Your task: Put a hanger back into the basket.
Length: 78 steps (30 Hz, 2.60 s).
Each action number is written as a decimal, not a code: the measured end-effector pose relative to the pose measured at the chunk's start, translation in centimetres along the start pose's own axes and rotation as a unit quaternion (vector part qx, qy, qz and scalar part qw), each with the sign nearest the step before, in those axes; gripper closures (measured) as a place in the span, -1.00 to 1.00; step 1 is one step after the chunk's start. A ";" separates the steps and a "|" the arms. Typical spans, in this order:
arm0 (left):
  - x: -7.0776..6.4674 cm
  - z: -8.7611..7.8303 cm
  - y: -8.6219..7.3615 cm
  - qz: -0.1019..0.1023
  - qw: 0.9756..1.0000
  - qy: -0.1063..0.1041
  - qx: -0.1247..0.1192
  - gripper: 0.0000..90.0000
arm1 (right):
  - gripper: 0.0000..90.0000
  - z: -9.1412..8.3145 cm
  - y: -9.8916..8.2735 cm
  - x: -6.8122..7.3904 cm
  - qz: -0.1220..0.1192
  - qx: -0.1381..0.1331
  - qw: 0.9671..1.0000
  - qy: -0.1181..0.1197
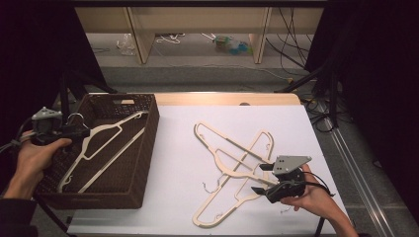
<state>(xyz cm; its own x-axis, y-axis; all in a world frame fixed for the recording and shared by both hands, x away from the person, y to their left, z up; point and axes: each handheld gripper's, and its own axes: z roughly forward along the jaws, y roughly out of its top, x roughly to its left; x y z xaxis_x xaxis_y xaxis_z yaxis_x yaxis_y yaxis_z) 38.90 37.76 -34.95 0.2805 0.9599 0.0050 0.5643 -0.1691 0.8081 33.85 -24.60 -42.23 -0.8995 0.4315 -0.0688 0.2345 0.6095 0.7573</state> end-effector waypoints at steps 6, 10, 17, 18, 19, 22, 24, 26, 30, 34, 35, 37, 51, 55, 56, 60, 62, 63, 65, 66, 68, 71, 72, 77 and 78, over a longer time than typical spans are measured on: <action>-3.9 -3.5 0.5 0.011 0.998 -0.029 -0.049 -0.29 | -0.47 0.1 0.0 -0.1 -0.001 -0.002 1.000 -0.003; -7.1 -4.5 0.2 0.030 0.996 -0.062 -0.065 -0.34 | -0.48 0.1 0.0 0.0 -0.001 -0.001 1.000 -0.004; -13.2 -4.8 -0.9 0.074 0.985 -0.124 -0.089 -0.42 | -0.49 0.2 0.0 0.0 -0.003 0.004 1.000 -0.012; -13.8 -4.6 -1.1 0.078 0.985 -0.130 -0.088 -0.42 | -0.49 0.3 0.0 0.0 -0.003 0.002 1.000 -0.013; -14.6 -4.4 -1.4 0.083 0.983 -0.140 -0.085 -0.43 | -0.50 0.3 0.0 0.0 -0.004 0.004 1.000 -0.014; -16.8 -3.6 -2.2 0.093 0.980 -0.161 -0.078 -0.43 | -0.50 0.6 0.0 0.0 -0.005 0.012 1.000 -0.019; -18.1 -2.9 -2.9 0.096 0.977 -0.176 -0.073 -0.43 | -0.49 0.9 -0.2 0.0 -0.003 0.016 1.000 -0.023; -19.2 -2.2 -3.5 0.096 0.975 -0.188 -0.069 -0.43 | -0.46 1.1 -0.4 -0.2 -0.001 0.024 0.999 -0.023; -21.6 -1.0 -5.0 0.116 0.968 -0.213 -0.058 -0.45 | -0.42 1.6 -0.9 -0.5 0.005 0.042 0.999 -0.032; -23.1 0.0 -6.4 0.125 0.963 -0.231 -0.050 -0.49 | -0.39 1.9 -1.3 -0.9 0.014 0.052 0.998 -0.042; -23.2 0.1 -6.6 0.129 0.963 -0.231 -0.050 -0.49 | -0.39 2.0 -1.4 -1.0 0.022 0.055 0.997 -0.048; -23.5 0.4 -7.2 0.128 0.963 -0.232 -0.048 -0.49 | -0.39 2.0 -1.5 -1.2 0.025 0.067 0.996 -0.046; -23.8 1.6 -9.2 0.121 0.961 -0.244 -0.057 -0.53 | -0.31 3.2 -1.6 -1.4 0.033 0.091 0.994 -0.047; -24.3 1.8 -9.5 0.135 0.958 -0.246 -0.056 -0.54 | -0.20 3.6 -1.8 -1.8 0.040 0.098 0.994 -0.042; -24.3 1.8 -9.5 0.135 0.958 -0.247 -0.056 -0.55 | -0.17 3.7 -1.8 -2.0 0.045 0.099 0.993 -0.039; -24.5 1.8 -9.7 0.145 0.956 -0.249 -0.055 -0.56 | -0.07 4.2 -1.8 -2.4 0.054 0.112 0.992 -0.028; -24.5 1.8 -9.7 0.144 0.956 -0.251 -0.055 -0.56 | -0.02 4.6 -1.9 -2.4 0.057 0.120 0.991 -0.028; -24.5 1.8 -9.8 0.144 0.955 -0.252 -0.054 -0.56 | 0.01 4.6 -1.9 -2.5 0.055 0.125 0.990 -0.022; -24.5 1.8 -9.9 0.149 0.954 -0.253 -0.053 -0.56 | 0.07 4.8 -1.9 -2.6 0.055 0.131 0.990 -0.012; -24.4 1.7 -9.9 0.148 0.955 -0.251 -0.050 -0.56 | 0.10 4.9 -1.9 -2.6 0.055 0.133 0.990 -0.012; -24.4 1.8 -9.9 0.149 0.955 -0.250 -0.051 -0.56 | 0.14 5.1 -1.9 -2.8 0.053 0.138 0.989 -0.007; -24.3 1.8 -9.8 0.156 0.954 -0.250 -0.053 -0.56 | 0.25 5.6 -2.0 -3.1 0.060 0.149 0.987 -0.002; -24.3 1.9 -9.8 0.156 0.954 -0.250 -0.052 -0.56 | 0.28 5.6 -2.0 -3.2 0.058 0.151 0.987 0.001; -24.4 1.9 -9.9 0.150 0.955 -0.251 -0.048 -0.56 | 0.47 5.9 -1.2 -3.5 0.040 0.178 0.983 0.005; -24.4 1.9 -9.9 0.151 0.955 -0.250 -0.047 -0.56 | 0.50 6.0 -1.0 -3.4 0.033 0.188 0.982 0.008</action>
<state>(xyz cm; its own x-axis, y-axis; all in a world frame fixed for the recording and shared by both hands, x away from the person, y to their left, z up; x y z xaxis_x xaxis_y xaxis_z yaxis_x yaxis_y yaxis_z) 27.97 15.56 -44.20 0.7685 0.6397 -0.0172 0.3332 -0.3771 0.8642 38.89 -22.70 -46.60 -0.8829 0.4693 -0.0156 0.4089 0.7846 0.4660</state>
